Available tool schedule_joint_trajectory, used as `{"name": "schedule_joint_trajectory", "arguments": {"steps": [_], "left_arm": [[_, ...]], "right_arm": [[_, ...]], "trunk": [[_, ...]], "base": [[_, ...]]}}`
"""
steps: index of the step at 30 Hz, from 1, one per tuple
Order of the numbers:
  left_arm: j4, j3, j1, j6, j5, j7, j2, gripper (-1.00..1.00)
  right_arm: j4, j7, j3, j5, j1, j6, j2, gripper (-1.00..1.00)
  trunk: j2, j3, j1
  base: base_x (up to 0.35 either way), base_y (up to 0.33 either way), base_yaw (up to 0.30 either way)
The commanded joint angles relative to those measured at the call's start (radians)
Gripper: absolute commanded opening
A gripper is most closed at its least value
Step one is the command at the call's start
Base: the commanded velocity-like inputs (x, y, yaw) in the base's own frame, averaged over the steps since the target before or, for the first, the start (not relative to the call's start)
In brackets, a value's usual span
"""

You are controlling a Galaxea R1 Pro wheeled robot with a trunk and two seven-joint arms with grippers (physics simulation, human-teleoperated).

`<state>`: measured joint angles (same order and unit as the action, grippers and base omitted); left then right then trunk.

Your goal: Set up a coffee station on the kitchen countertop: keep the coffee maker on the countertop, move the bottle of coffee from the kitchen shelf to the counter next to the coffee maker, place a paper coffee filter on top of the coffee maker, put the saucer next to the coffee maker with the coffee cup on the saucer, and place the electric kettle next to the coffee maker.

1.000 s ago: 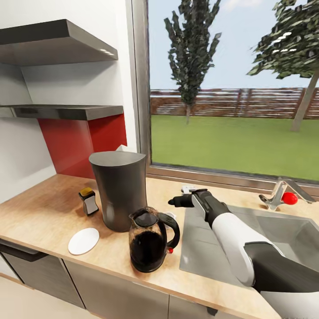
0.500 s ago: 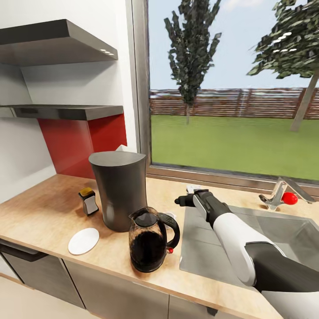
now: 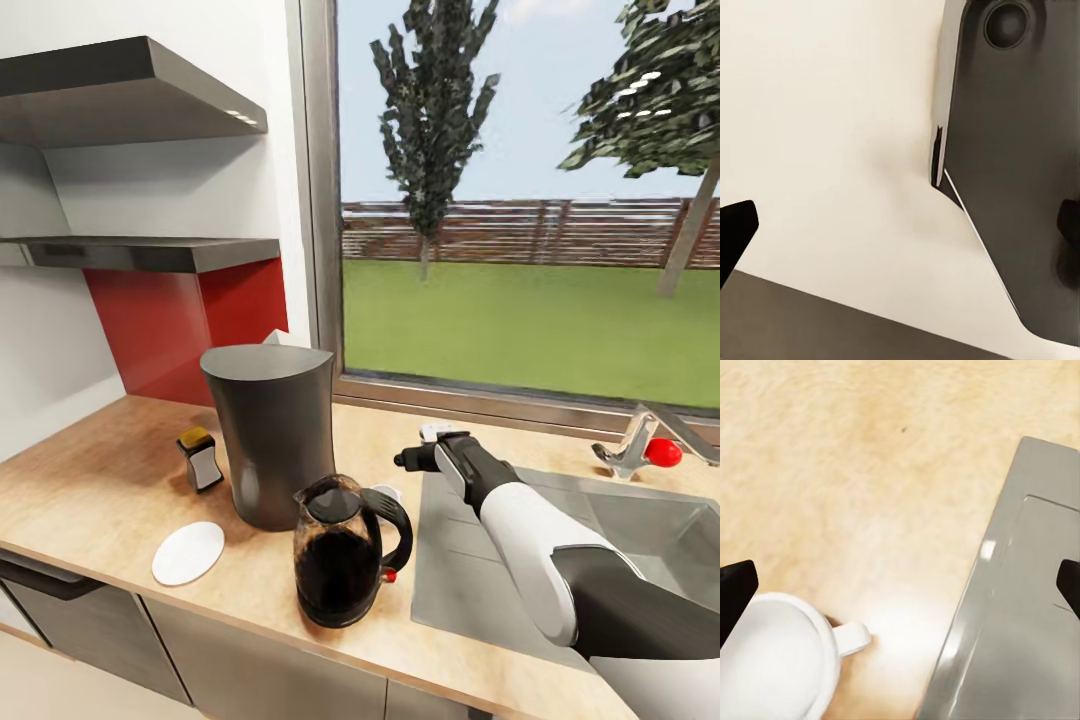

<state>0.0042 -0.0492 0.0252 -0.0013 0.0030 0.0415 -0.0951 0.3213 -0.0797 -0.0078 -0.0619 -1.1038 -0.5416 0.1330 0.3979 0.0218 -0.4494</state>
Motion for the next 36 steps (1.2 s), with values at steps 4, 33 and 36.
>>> {"name": "schedule_joint_trajectory", "arguments": {"steps": [4, 33, 36], "left_arm": [[0.000, -0.004, 0.001, 0.003, 0.001, 0.001, 0.000, 1.00], [0.000, -0.003, 0.000, 0.003, 0.000, 0.001, 0.000, 1.00], [0.000, -0.003, 0.001, 0.003, 0.000, 0.001, 0.000, 1.00]], "right_arm": [[0.000, -0.005, -0.001, -0.007, -0.001, -0.005, 0.000, 1.00], [-0.089, -0.008, 0.000, -0.009, -0.001, 0.034, -0.003, 1.00], [-0.090, -0.008, -0.001, -0.009, -0.001, 0.036, -0.003, 1.00]], "trunk": [[0.002, 0.002, -0.001], [0.002, 0.002, -0.001], [0.002, 0.002, -0.001]], "base": [[0.000, 0.000, 0.000], [0.012, 0.024, 0.000], [0.006, 0.009, 0.000]]}}
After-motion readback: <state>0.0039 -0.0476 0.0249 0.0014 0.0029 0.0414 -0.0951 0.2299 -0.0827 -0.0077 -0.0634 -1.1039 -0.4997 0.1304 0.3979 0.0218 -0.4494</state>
